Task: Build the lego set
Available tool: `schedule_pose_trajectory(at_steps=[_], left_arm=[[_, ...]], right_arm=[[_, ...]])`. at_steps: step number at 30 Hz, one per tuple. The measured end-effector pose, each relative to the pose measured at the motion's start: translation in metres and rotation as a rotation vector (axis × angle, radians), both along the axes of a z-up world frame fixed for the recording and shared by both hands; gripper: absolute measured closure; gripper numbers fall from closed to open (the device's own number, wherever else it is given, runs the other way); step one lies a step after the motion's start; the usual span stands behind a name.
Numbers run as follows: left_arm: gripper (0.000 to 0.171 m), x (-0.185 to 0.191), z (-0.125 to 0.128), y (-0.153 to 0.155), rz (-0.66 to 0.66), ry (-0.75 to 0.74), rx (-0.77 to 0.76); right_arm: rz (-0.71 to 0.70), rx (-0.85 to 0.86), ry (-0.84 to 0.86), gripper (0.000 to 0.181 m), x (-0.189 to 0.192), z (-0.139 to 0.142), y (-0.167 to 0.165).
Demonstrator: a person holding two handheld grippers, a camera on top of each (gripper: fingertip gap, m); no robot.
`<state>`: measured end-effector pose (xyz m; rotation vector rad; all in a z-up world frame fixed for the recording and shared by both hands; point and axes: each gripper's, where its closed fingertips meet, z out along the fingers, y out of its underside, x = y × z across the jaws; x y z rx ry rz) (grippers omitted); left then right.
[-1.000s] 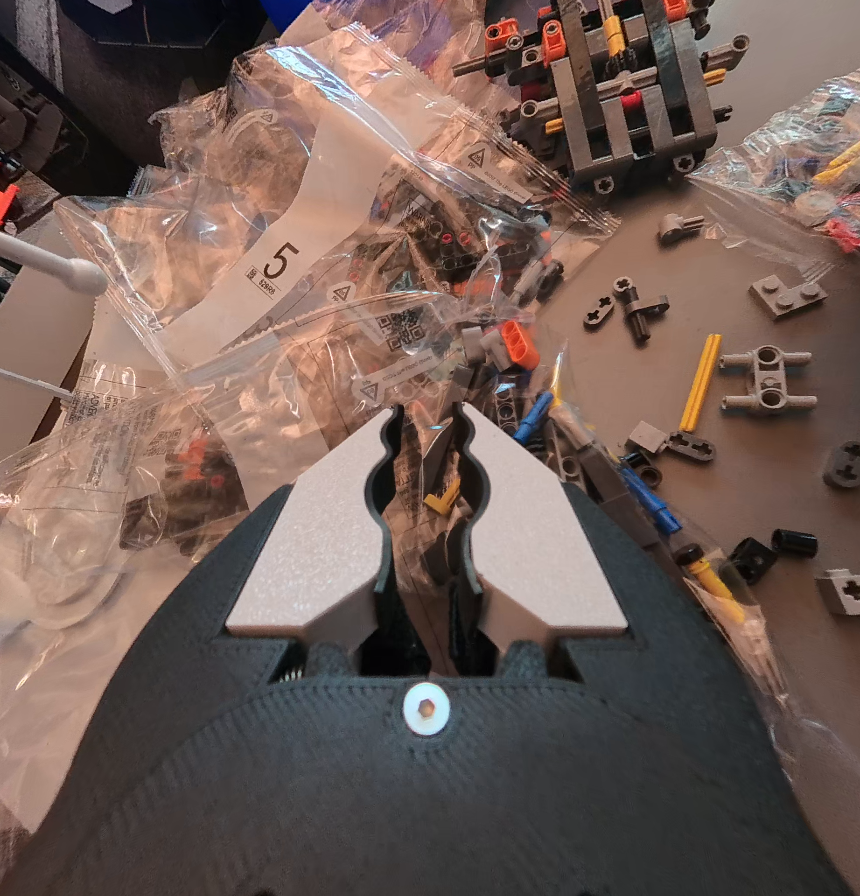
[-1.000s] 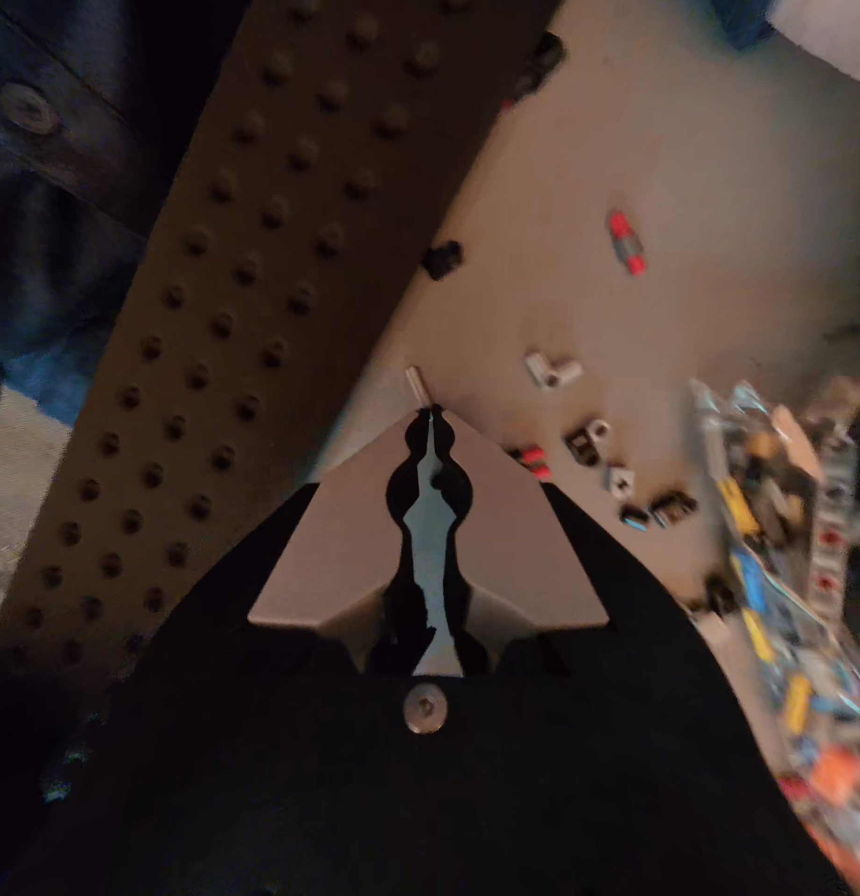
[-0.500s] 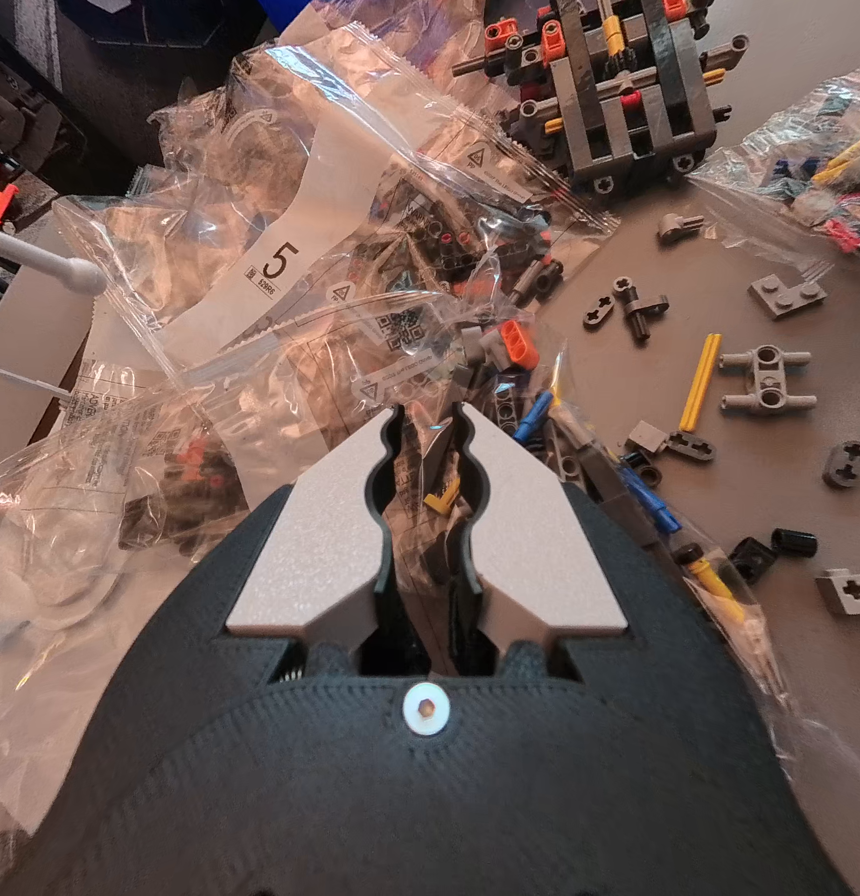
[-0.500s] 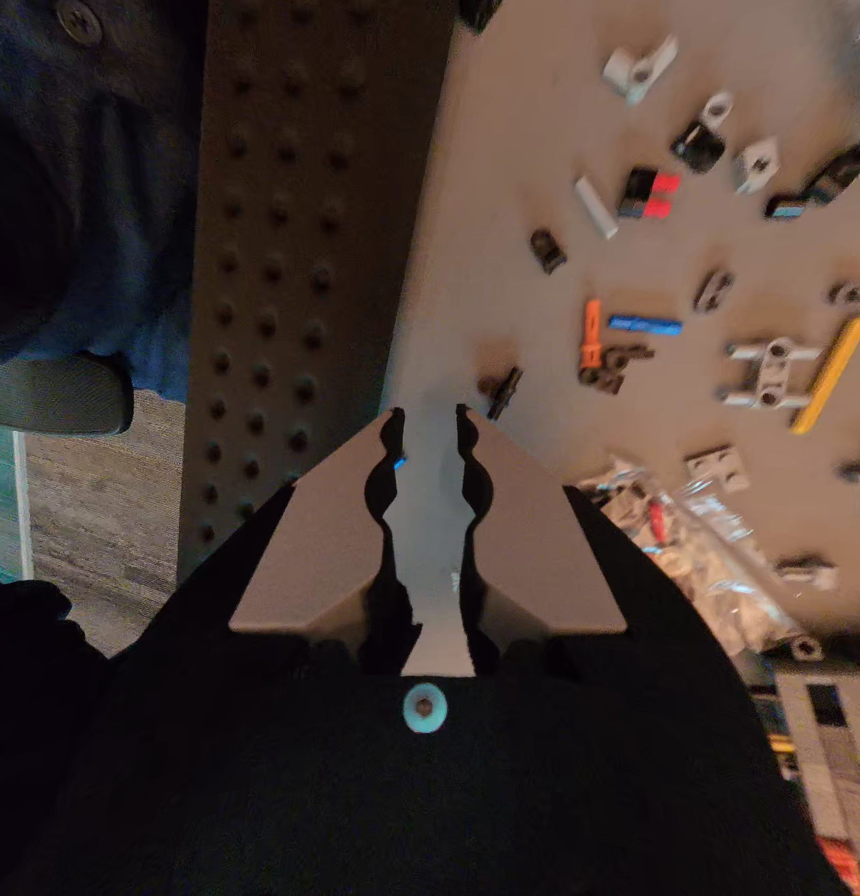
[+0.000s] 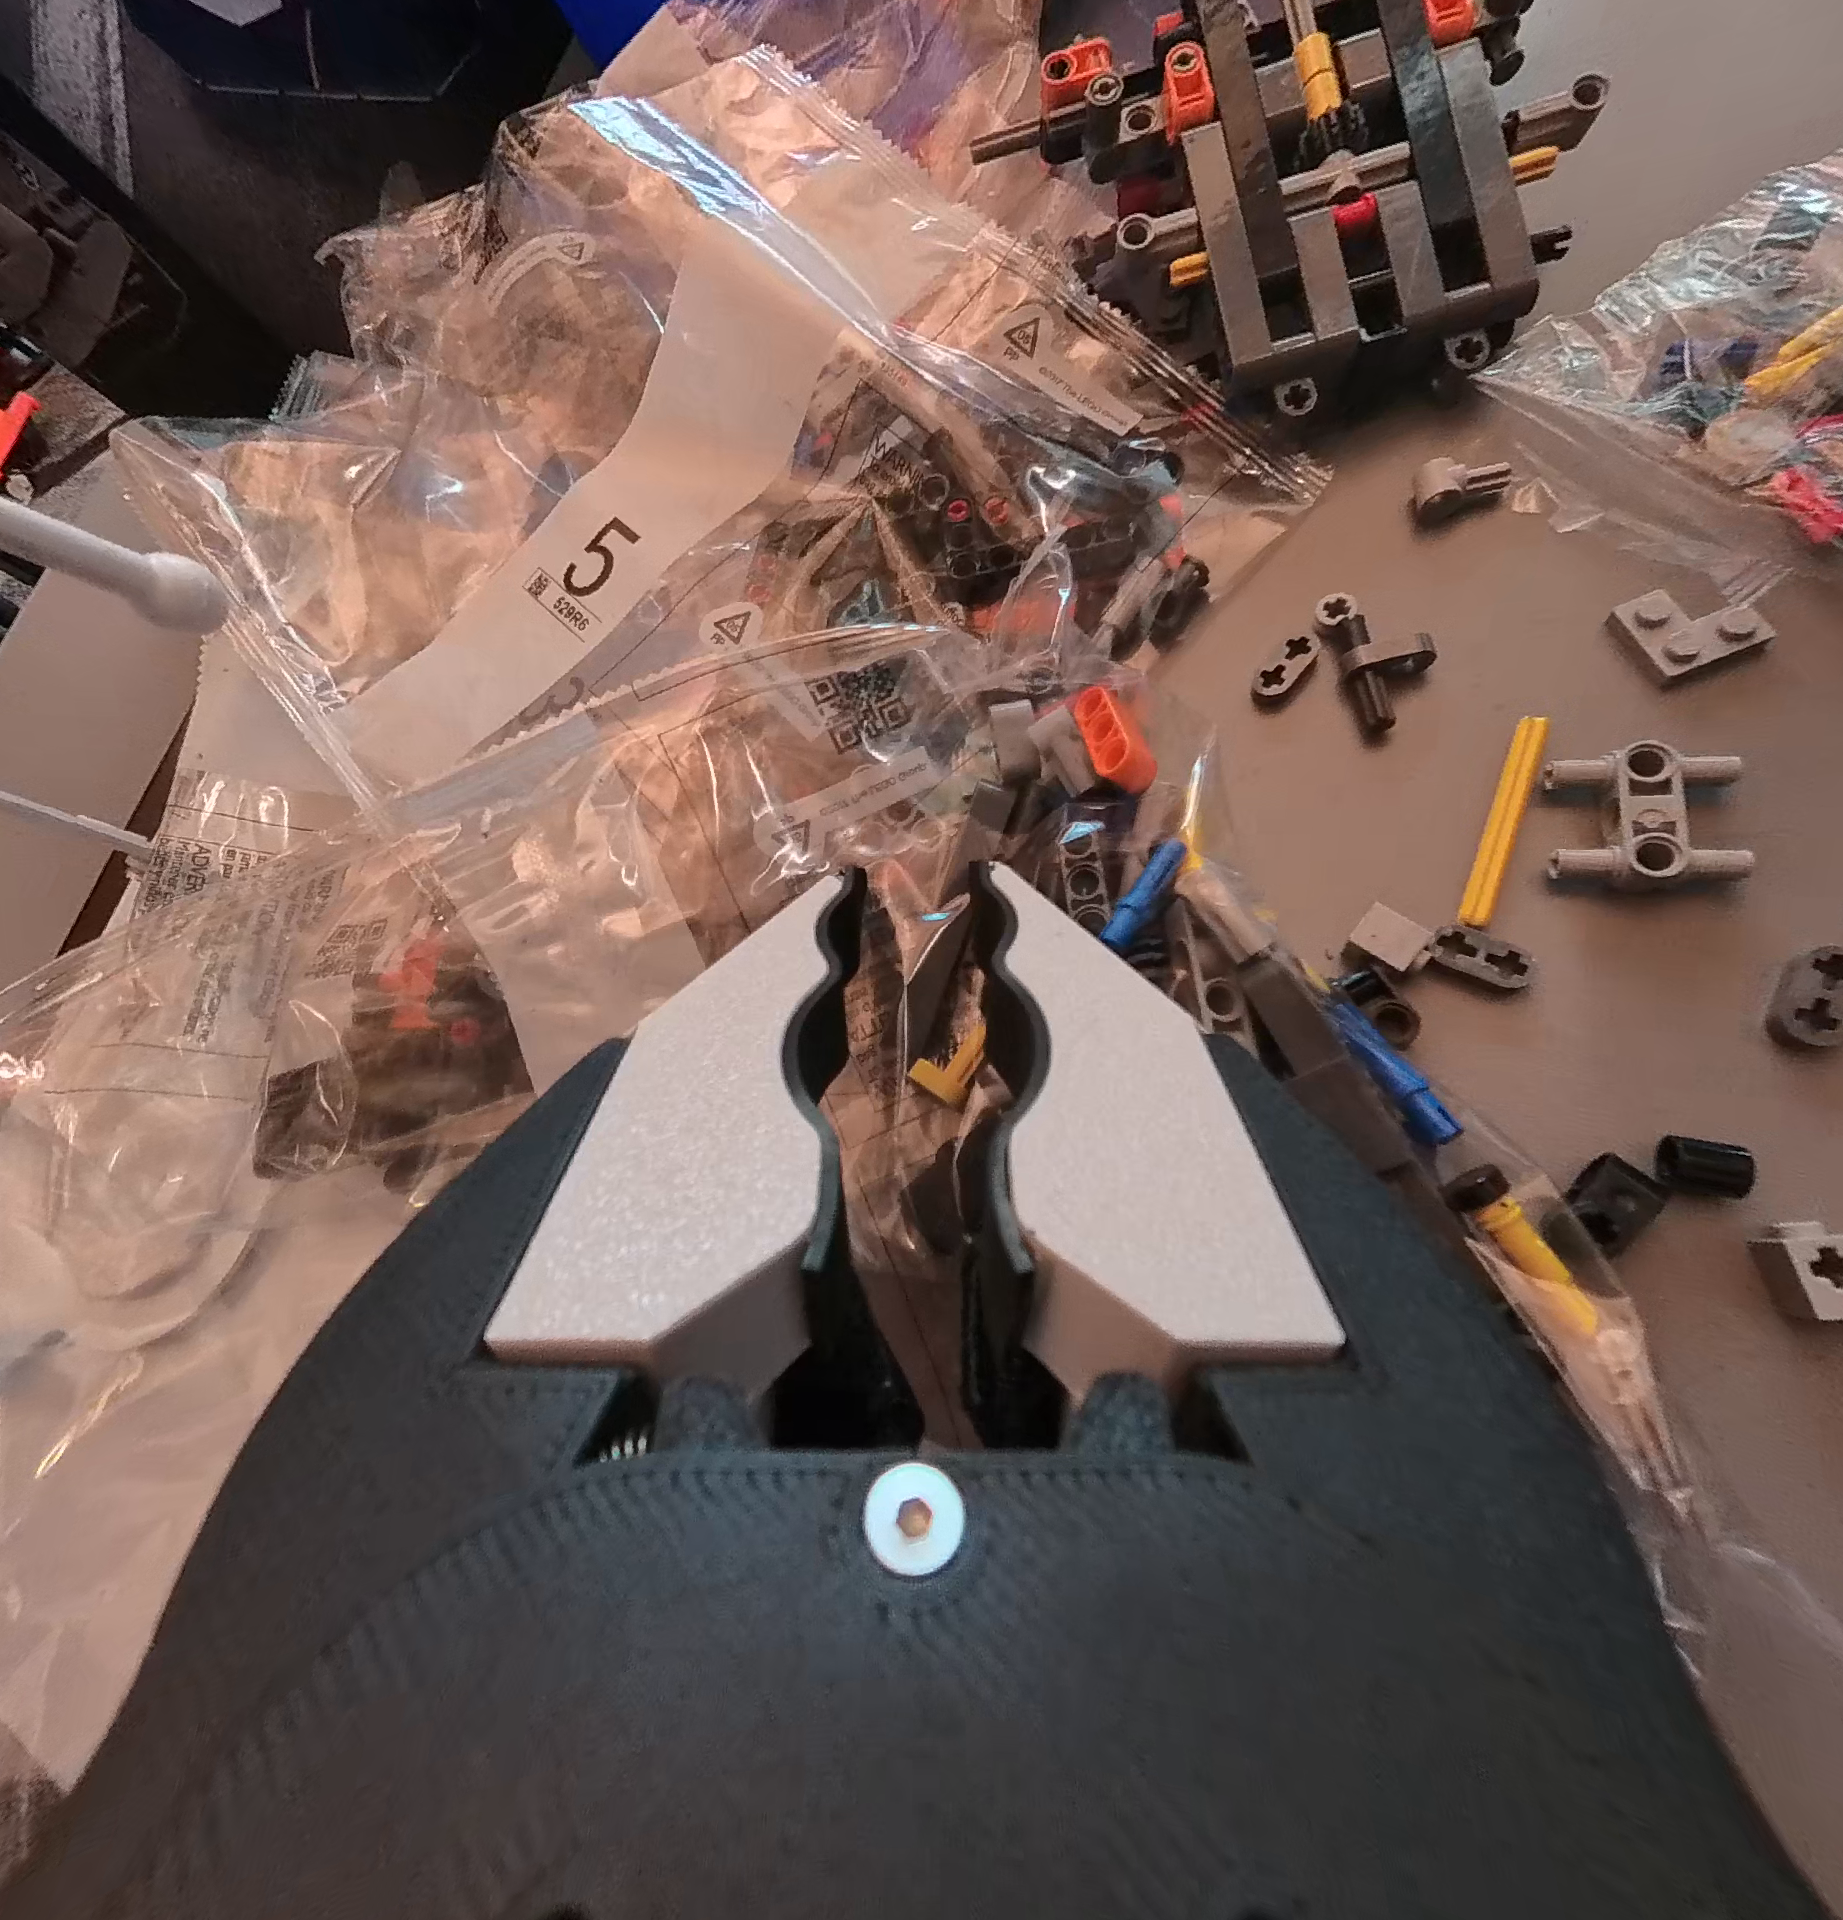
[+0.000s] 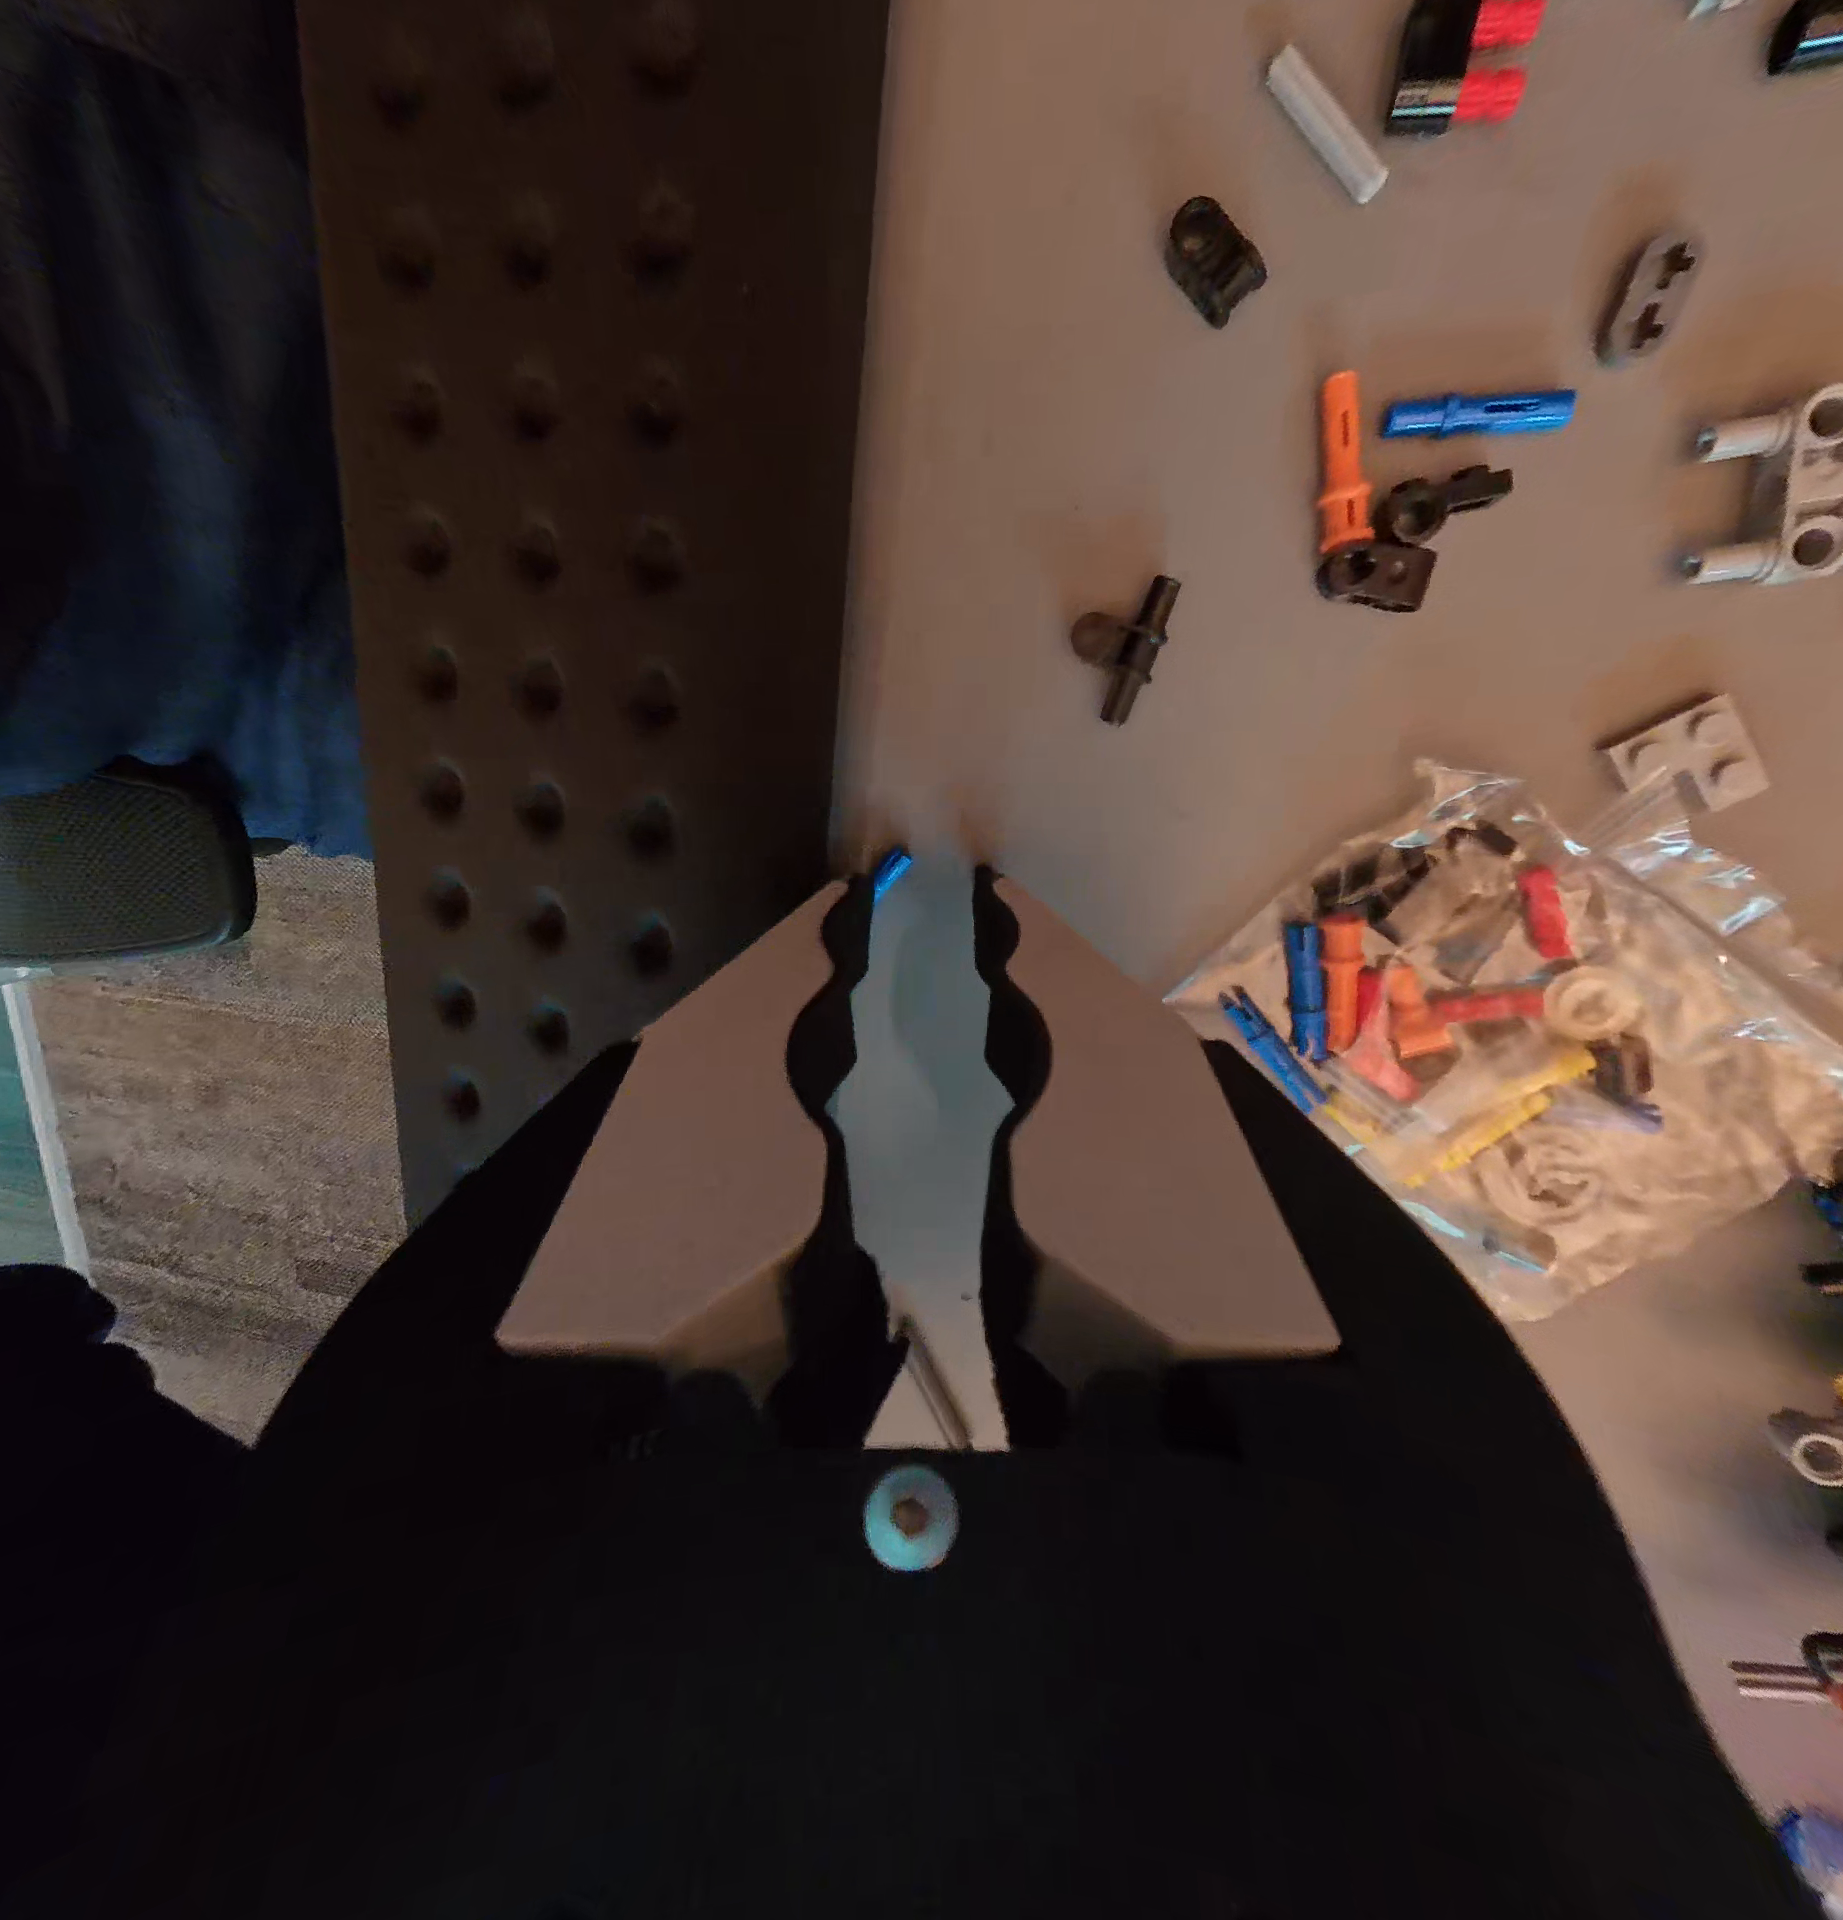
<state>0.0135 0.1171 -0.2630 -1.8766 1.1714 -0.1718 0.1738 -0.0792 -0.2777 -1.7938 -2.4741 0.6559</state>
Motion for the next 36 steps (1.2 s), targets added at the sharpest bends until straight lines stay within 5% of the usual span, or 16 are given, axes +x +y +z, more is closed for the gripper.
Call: schedule_pose_trajectory(at_steps=[10, 17, 21, 27, 36], left_arm=[[0.153, 0.000, 0.000, 0.000, -0.001, 0.002, 0.000], [0.153, 0.000, 0.000, 0.000, -0.001, 0.002, 0.002], [0.152, -0.001, 0.000, 0.000, -0.003, 0.000, 0.000], [0.152, -0.001, 0.000, 0.000, -0.003, -0.001, -0.001], [0.152, -0.001, 0.000, 0.001, 0.000, 0.001, 0.002]], right_arm=[[0.002, 0.079, -0.021, 0.180, 0.001, -0.003, -0.002], [-0.087, 0.291, 0.101, 0.174, -0.046, -0.002, 0.052], [-0.174, 0.326, 0.152, 0.165, -0.044, 0.017, 0.070], [-0.338, 0.283, 0.131, 0.155, 0.012, 0.032, 0.072], [-0.365, 0.201, -0.112, 0.152, 0.111, 0.008, 0.038]])
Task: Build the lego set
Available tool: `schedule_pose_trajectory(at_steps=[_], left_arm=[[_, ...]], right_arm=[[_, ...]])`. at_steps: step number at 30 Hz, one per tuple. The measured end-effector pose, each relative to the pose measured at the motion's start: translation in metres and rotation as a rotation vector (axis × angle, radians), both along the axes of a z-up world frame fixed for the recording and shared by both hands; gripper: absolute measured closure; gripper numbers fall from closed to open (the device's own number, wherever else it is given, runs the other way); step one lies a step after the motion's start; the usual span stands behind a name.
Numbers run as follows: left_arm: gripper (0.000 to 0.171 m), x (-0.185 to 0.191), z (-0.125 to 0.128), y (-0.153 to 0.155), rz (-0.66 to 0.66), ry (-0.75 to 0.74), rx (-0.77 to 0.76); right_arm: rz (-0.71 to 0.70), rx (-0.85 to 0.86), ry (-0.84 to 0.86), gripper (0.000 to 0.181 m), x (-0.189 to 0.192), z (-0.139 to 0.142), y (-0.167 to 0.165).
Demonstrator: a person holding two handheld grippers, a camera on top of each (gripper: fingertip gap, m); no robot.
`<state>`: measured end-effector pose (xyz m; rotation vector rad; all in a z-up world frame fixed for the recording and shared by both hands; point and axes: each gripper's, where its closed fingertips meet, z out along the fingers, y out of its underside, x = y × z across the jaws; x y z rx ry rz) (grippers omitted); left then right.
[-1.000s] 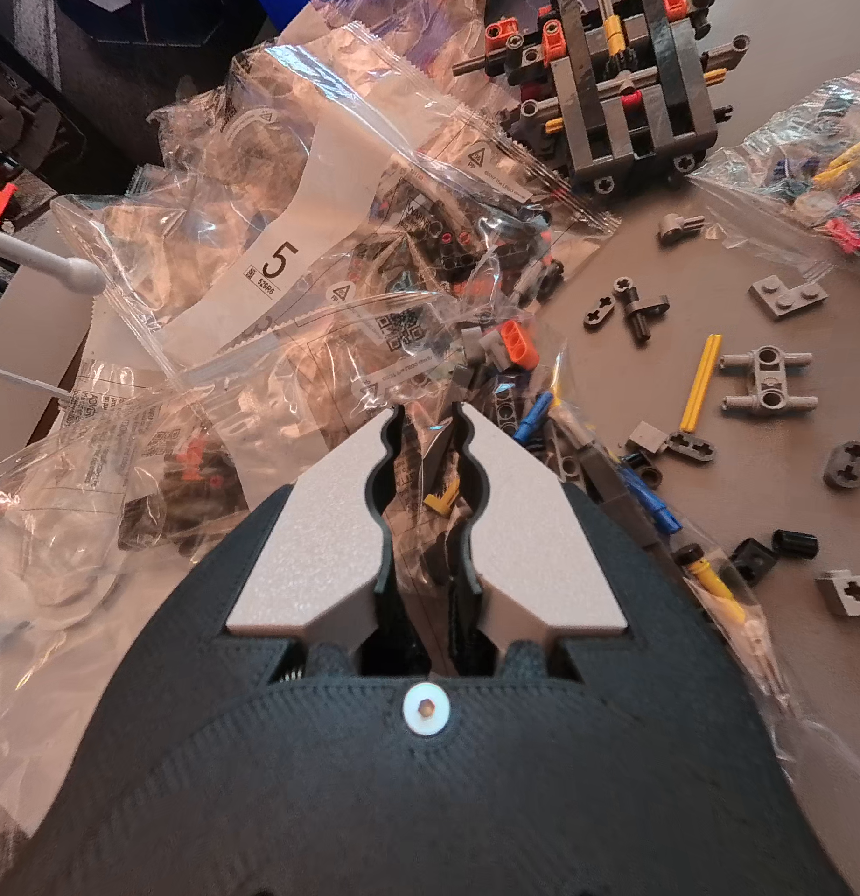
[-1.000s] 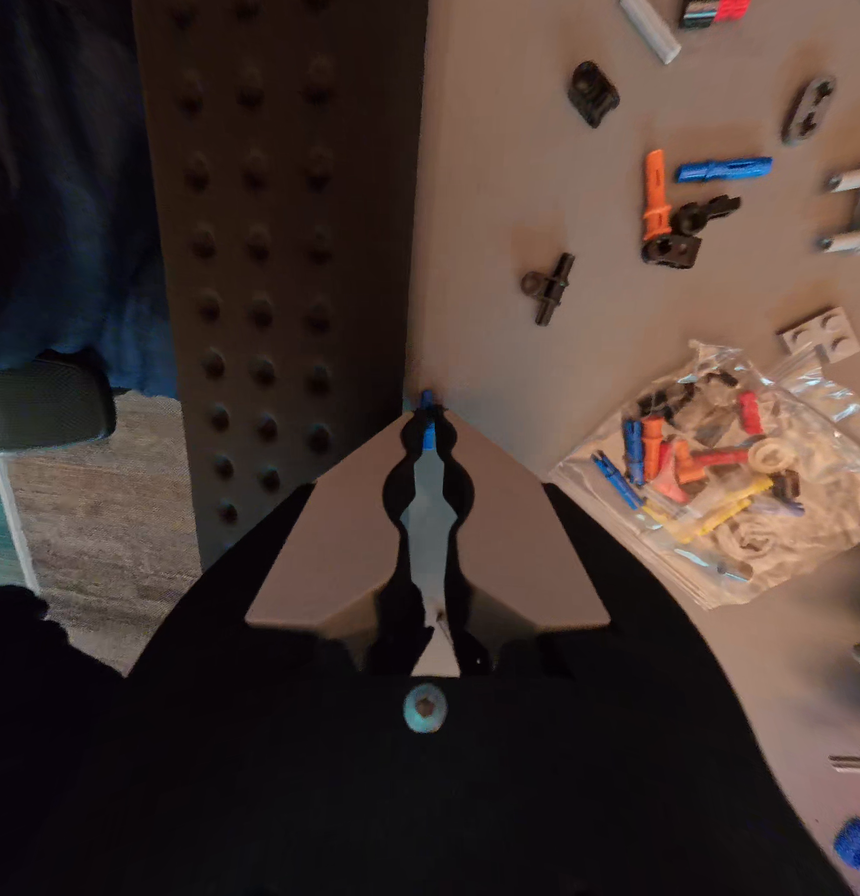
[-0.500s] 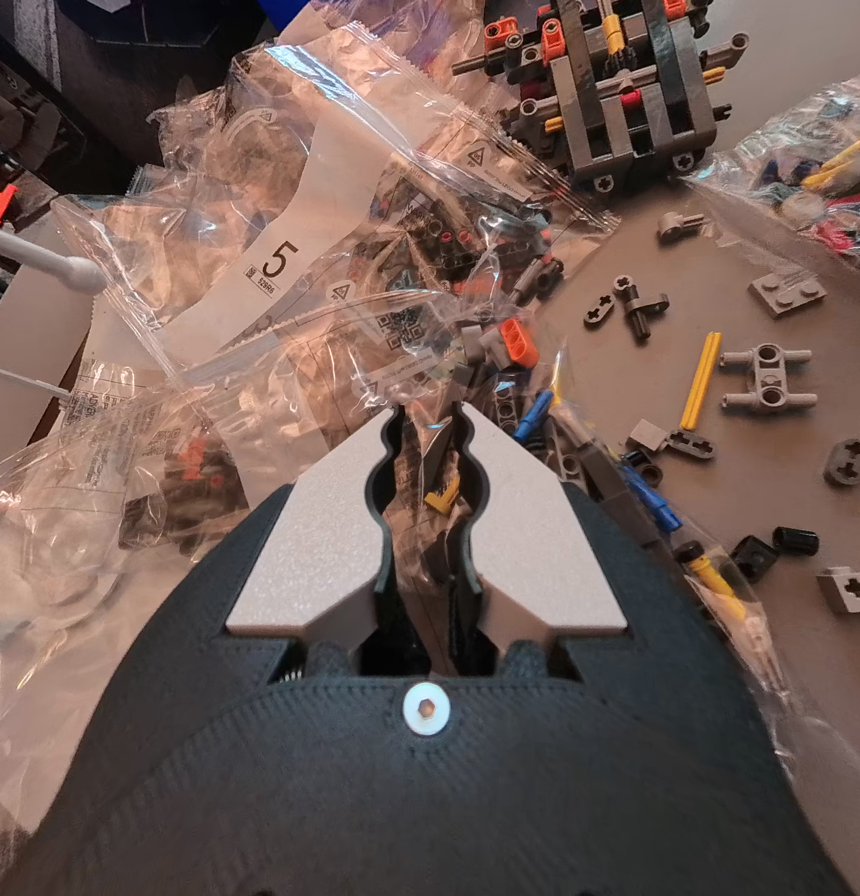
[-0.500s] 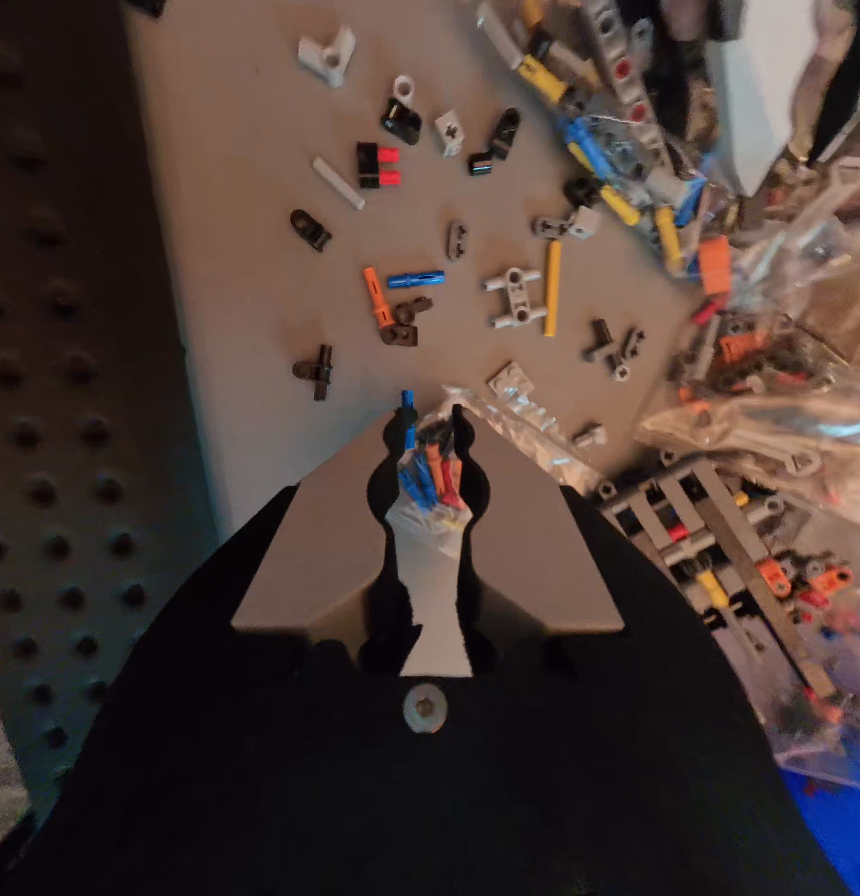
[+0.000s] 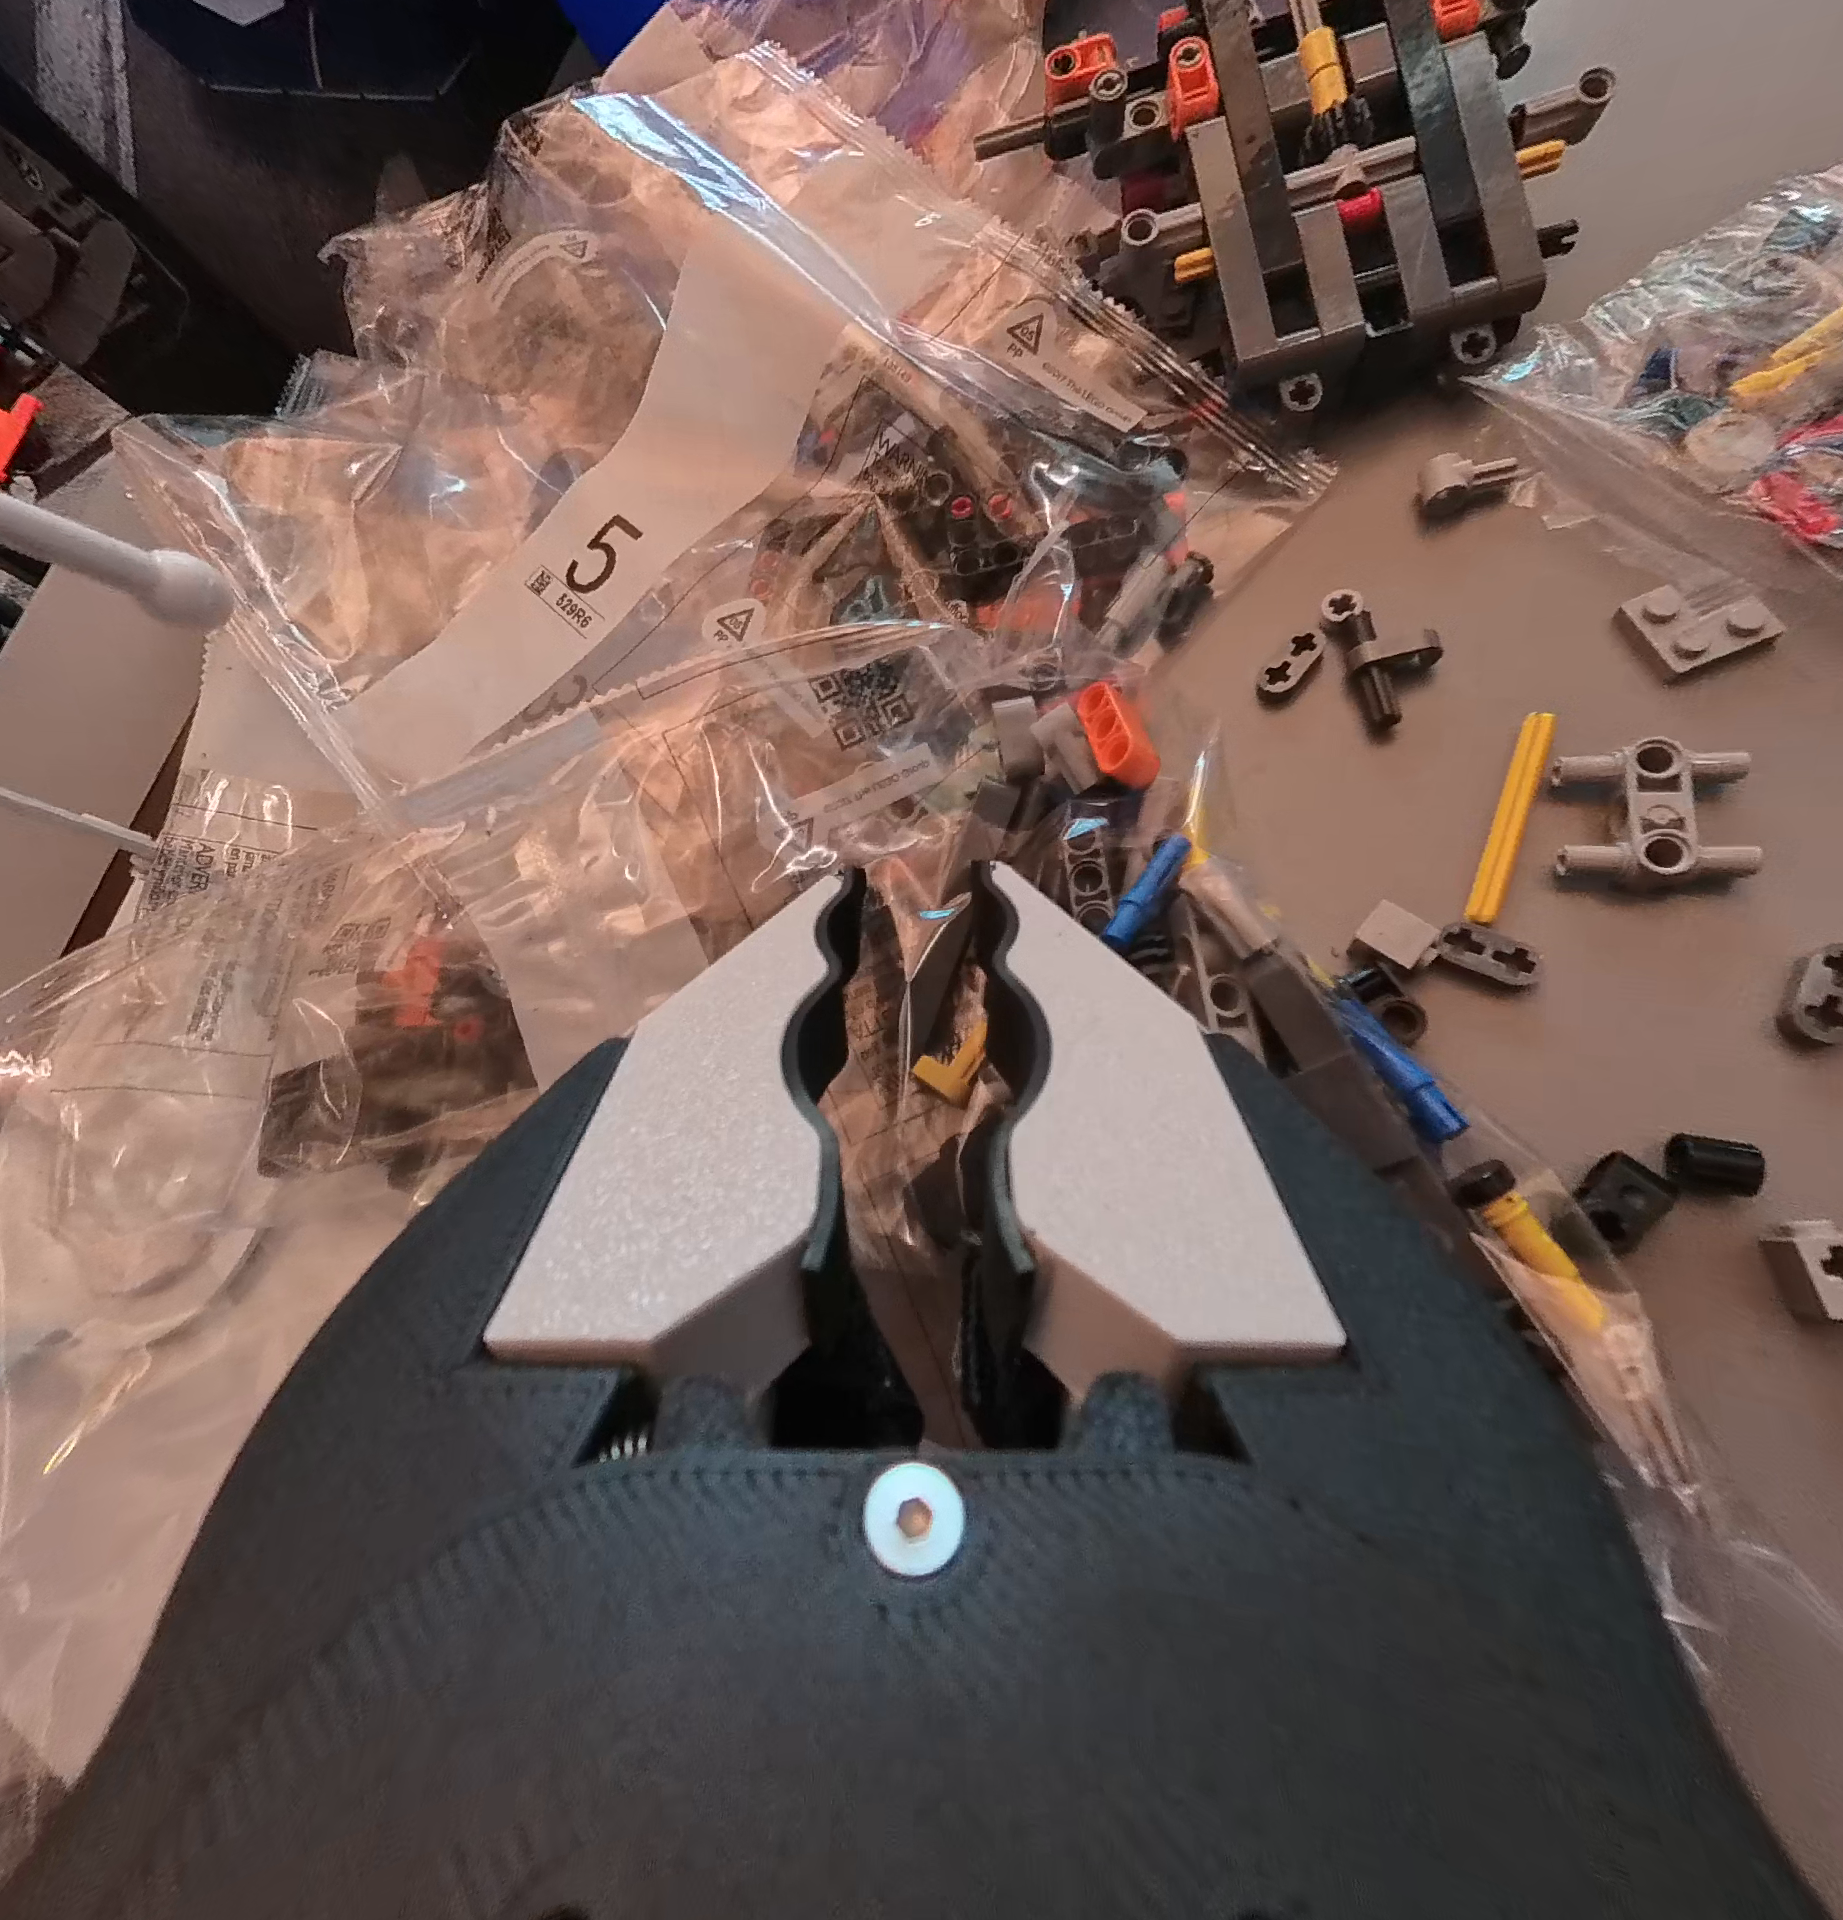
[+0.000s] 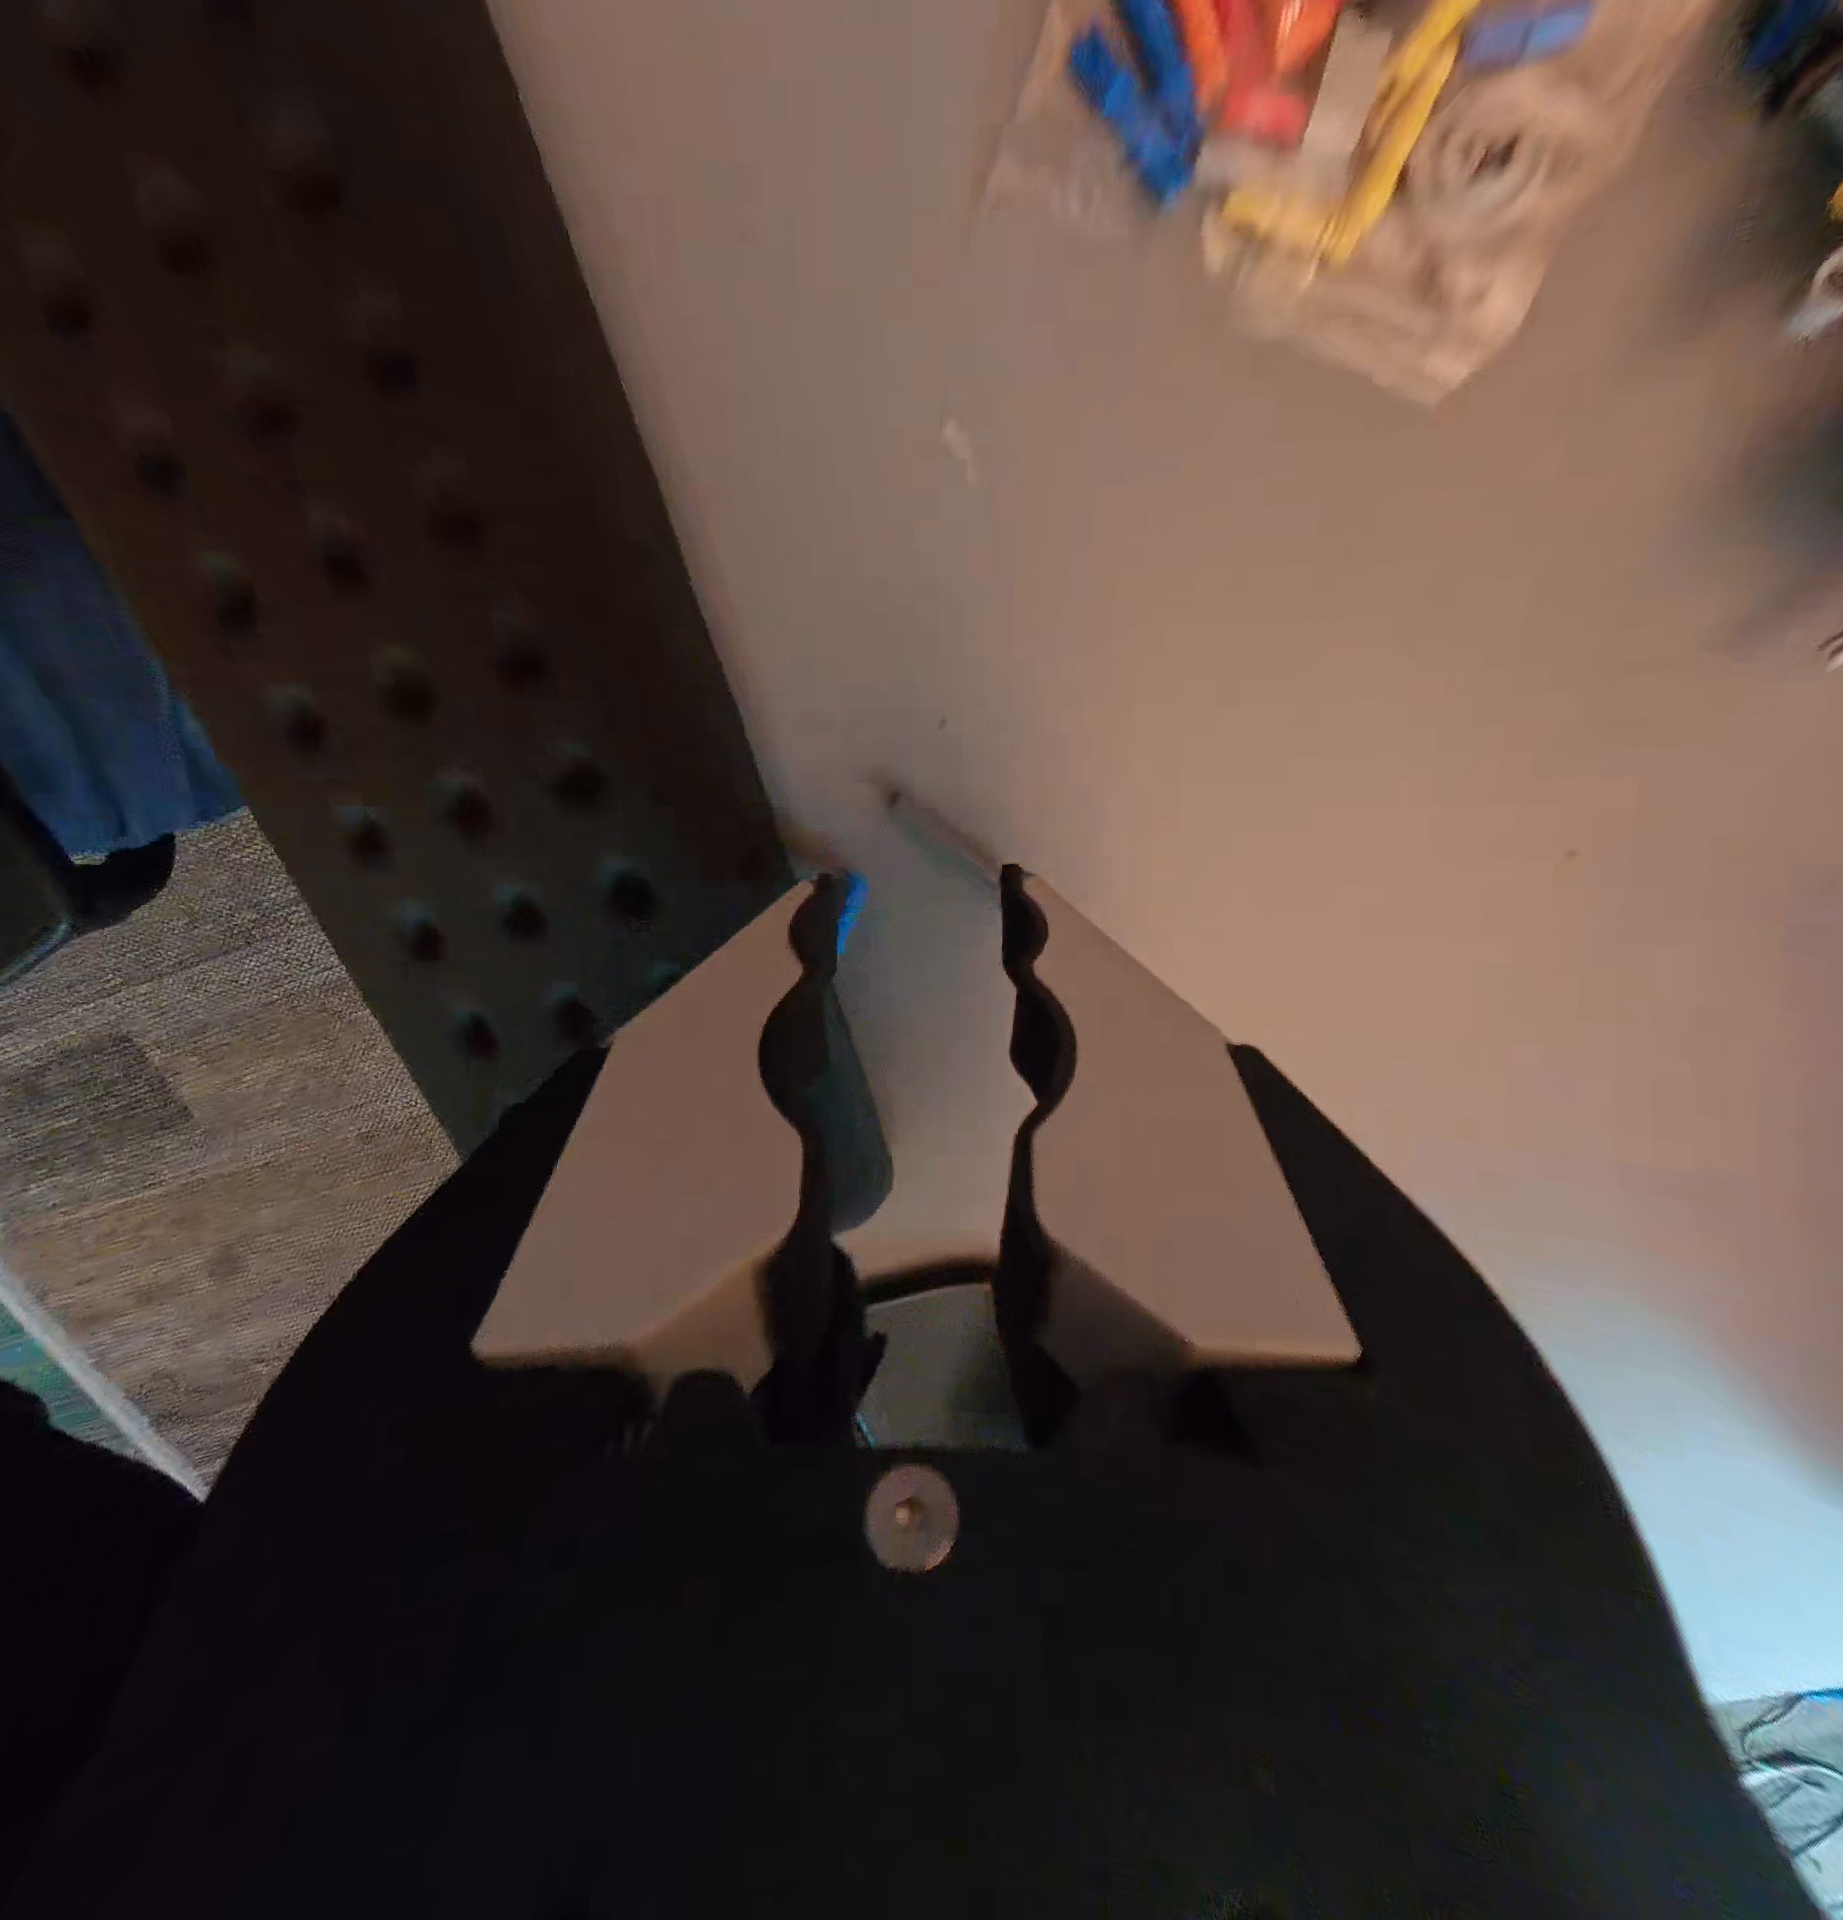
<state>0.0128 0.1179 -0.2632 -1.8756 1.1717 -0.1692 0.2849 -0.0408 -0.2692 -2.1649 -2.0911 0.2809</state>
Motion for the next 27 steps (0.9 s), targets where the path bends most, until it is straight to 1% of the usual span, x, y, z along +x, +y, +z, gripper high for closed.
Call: schedule_pose_trajectory(at_steps=[3, 9, 12, 15, 16, 17, 20, 22, 25, 27], left_arm=[[0.152, 0.000, 0.000, 0.000, -0.002, 0.001, 0.001], [0.153, 0.001, 0.000, 0.000, -0.005, 0.001, 0.001], [0.153, 0.001, 0.000, 0.000, -0.007, 0.002, 0.002], [0.153, 0.001, 0.000, 0.000, -0.007, 0.003, 0.003], [0.153, 0.001, 0.000, 0.000, -0.007, 0.003, 0.005], [0.153, 0.001, 0.000, 0.000, -0.008, 0.004, 0.006], [0.153, 0.001, 0.000, -0.001, -0.009, 0.003, 0.004], [0.153, 0.001, 0.000, -0.001, -0.010, 0.002, 0.002], [0.153, 0.001, 0.000, -0.001, -0.010, 0.002, 0.000], [0.153, 0.001, 0.000, -0.001, -0.010, 0.003, 0.001]], right_arm=[[0.000, 0.029, -0.024, 0.159, 0.007, -0.011, 0.008], [0.021, 0.037, 0.053, 0.181, -0.010, -0.013, 0.012], [0.048, 0.065, 0.106, 0.181, -0.031, -0.012, 0.014], [0.034, 0.088, 0.191, 0.180, -0.067, -0.011, 0.020], [0.025, 0.129, 0.198, 0.167, -0.072, -0.009, 0.026], [0.006, 0.153, 0.195, 0.166, -0.073, -0.007, 0.032], [-0.068, 0.173, 0.167, 0.163, -0.051, 0.003, 0.043], [-0.176, 0.152, 0.143, 0.160, -0.025, 0.008, 0.051], [-0.300, 0.102, 0.057, 0.153, 0.015, 0.002, 0.051], [-0.322, 0.065, 0.028, 0.150, 0.027, -0.006, 0.044]])
